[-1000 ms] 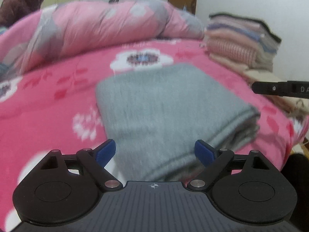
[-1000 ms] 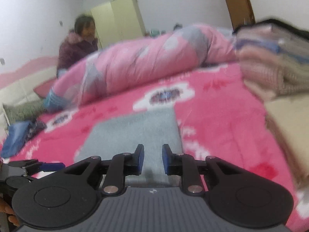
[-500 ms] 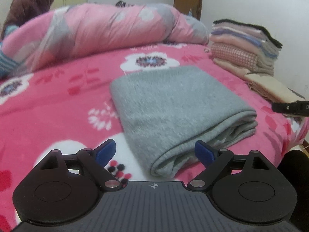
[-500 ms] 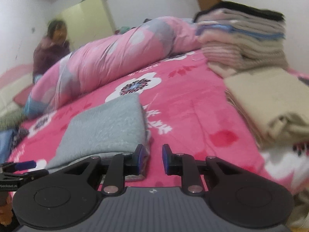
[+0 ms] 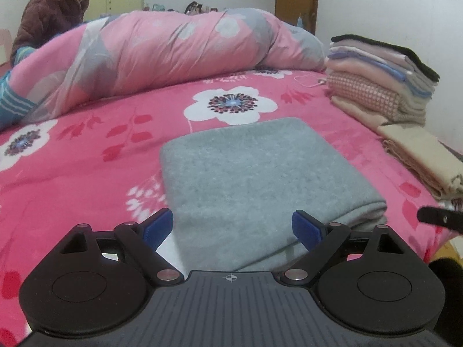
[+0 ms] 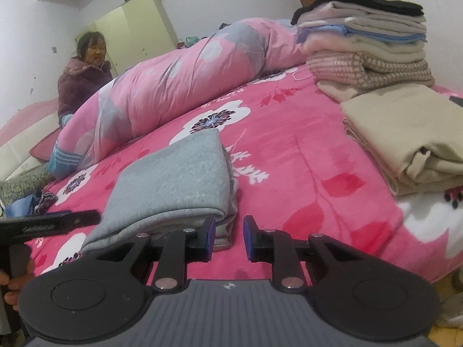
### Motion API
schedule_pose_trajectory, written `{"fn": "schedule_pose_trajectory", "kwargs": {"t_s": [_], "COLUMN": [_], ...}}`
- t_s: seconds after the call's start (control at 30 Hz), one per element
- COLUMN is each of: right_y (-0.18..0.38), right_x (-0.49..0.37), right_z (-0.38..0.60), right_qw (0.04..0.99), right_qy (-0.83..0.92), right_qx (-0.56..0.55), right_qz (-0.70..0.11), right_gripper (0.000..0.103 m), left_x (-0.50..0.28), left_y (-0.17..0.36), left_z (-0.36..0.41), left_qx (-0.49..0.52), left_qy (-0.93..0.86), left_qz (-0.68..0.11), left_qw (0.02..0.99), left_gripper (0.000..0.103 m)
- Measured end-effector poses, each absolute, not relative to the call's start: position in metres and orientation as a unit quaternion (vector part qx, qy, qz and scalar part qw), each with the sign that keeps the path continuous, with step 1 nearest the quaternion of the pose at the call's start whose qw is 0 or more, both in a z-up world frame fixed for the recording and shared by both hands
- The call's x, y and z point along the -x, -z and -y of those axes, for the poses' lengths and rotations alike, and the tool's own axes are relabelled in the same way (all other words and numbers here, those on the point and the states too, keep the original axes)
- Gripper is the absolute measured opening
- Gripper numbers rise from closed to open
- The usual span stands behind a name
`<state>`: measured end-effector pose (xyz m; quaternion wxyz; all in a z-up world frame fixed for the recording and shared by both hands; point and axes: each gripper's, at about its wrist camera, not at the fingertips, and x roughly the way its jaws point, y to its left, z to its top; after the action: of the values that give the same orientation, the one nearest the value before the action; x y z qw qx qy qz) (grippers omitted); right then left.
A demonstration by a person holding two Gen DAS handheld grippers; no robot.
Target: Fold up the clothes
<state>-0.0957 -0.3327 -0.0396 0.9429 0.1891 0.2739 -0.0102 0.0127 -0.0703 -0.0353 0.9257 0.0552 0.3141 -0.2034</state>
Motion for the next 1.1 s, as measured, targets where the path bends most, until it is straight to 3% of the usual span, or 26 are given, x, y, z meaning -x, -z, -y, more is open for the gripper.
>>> {"fn": "schedule_pose_trajectory", "kwargs": {"t_s": [0.4,0.6,0.83,1.1], "right_y": [0.005,0.062,0.062,0.064], "right_x": [0.047,0.009,0.019,0.023], "right_z": [0.315,0.294,0.290,0.291], "right_qw": [0.960,0.945,0.950,0.953], "right_qy": [-0.030,-0.038,-0.035,-0.034], "right_qx": [-0.139,-0.102,-0.101,-0.101], "right_qz": [-0.242,-0.309,-0.294,-0.285], "right_gripper": [0.023,0.023,0.023,0.023], "left_x": [-0.020,-0.022,-0.018,-0.046], "left_y": [0.064,0.062,0.034,0.061], "left_z": [0.078,0.072,0.059,0.081], "left_qx": [-0.071,-0.062,-0.036,-0.073], "left_qy": [0.206,0.209,0.207,0.178], "left_qz": [-0.351,-0.354,-0.280,-0.352], "left_qw": [0.911,0.910,0.937,0.916], "left_gripper": [0.093,0.093,0.092,0.092]}}
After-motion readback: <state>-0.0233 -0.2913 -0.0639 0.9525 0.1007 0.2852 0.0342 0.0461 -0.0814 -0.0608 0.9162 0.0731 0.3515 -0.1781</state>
